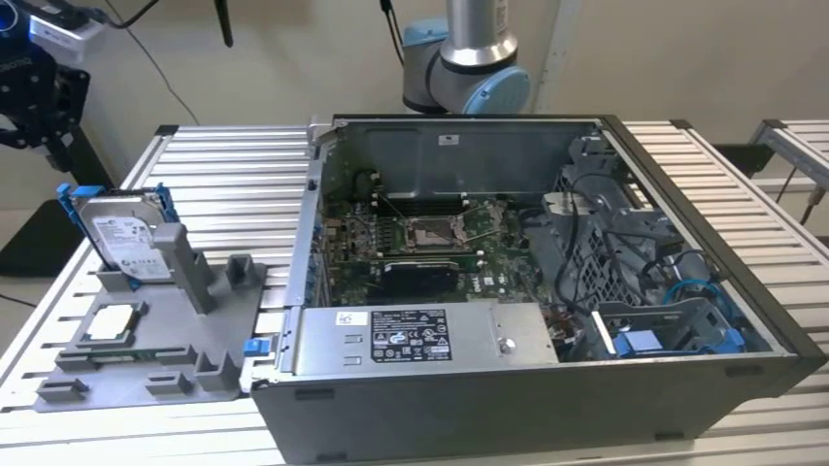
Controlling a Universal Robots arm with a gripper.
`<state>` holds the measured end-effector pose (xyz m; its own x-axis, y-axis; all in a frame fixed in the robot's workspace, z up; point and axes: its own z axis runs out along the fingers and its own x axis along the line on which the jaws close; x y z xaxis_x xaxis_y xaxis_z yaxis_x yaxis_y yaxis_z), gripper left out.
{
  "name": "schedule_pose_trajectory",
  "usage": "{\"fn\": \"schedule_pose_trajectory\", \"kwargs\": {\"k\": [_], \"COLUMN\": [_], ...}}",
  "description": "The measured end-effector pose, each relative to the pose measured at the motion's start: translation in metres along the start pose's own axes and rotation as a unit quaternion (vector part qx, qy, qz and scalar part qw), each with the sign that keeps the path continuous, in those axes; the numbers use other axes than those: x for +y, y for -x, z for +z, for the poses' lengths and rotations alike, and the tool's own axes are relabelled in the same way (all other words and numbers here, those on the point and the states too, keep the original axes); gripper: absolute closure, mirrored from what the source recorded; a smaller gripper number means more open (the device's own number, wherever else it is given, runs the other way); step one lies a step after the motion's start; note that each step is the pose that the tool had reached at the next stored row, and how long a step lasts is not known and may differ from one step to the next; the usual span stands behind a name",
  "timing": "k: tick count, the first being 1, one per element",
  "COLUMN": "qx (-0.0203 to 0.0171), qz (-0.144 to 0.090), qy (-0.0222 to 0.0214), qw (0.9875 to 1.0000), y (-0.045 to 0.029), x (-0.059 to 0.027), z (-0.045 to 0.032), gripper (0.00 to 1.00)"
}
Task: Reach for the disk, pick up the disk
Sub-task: 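Pick up the disk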
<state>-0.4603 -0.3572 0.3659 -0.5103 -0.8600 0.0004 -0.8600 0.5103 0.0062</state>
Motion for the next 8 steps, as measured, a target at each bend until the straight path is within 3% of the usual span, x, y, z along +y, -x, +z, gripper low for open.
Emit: {"fn": "schedule_pose_trajectory", "kwargs": {"k": [4, 8], "qx": [0.0002, 0.0004], "qz": [-0.037, -0.073], "qy": [-0.0001, -0.0001], "qw": [0.9993, 0.9973], "y": [0.0, -0.0001], "x": [0.0, 0.0001], "z": [-0.0001, -0.0001], "gripper": [1.0, 1.0]}}
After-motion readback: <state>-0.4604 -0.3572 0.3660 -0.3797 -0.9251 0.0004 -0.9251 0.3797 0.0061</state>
